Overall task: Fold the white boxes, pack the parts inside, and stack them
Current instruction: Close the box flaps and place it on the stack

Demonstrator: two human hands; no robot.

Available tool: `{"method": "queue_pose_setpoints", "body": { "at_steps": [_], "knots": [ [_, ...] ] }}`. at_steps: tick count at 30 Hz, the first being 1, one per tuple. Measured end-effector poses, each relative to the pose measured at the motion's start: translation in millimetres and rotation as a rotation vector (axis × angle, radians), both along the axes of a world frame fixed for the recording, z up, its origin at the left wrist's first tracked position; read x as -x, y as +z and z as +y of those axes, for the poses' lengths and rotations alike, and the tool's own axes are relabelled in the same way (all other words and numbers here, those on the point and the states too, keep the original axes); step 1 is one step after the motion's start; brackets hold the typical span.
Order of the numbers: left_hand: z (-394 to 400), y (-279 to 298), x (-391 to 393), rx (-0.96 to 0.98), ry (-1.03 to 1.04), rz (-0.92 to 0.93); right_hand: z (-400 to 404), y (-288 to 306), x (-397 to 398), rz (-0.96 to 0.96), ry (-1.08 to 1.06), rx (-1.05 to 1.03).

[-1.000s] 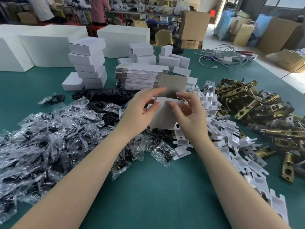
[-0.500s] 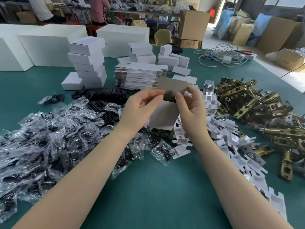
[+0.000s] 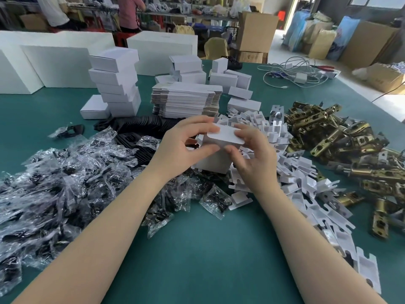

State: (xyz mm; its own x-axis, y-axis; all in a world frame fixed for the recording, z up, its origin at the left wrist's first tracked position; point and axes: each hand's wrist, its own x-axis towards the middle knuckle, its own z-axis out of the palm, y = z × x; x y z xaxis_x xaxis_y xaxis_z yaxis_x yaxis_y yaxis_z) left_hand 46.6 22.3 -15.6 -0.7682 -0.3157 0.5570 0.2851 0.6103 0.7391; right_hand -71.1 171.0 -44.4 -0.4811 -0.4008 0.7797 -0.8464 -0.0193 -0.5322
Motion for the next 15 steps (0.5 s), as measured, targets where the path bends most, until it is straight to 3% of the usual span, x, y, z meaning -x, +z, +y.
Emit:
{"method": "queue_pose_setpoints", "body": {
  "at_steps": [15],
  "knots": [
    [7.4,8.3,0.6,-0.218,0.051,0.004,-5.5,-3.0,-0.1,-0.086,0.002,-0.06]
  ]
}}
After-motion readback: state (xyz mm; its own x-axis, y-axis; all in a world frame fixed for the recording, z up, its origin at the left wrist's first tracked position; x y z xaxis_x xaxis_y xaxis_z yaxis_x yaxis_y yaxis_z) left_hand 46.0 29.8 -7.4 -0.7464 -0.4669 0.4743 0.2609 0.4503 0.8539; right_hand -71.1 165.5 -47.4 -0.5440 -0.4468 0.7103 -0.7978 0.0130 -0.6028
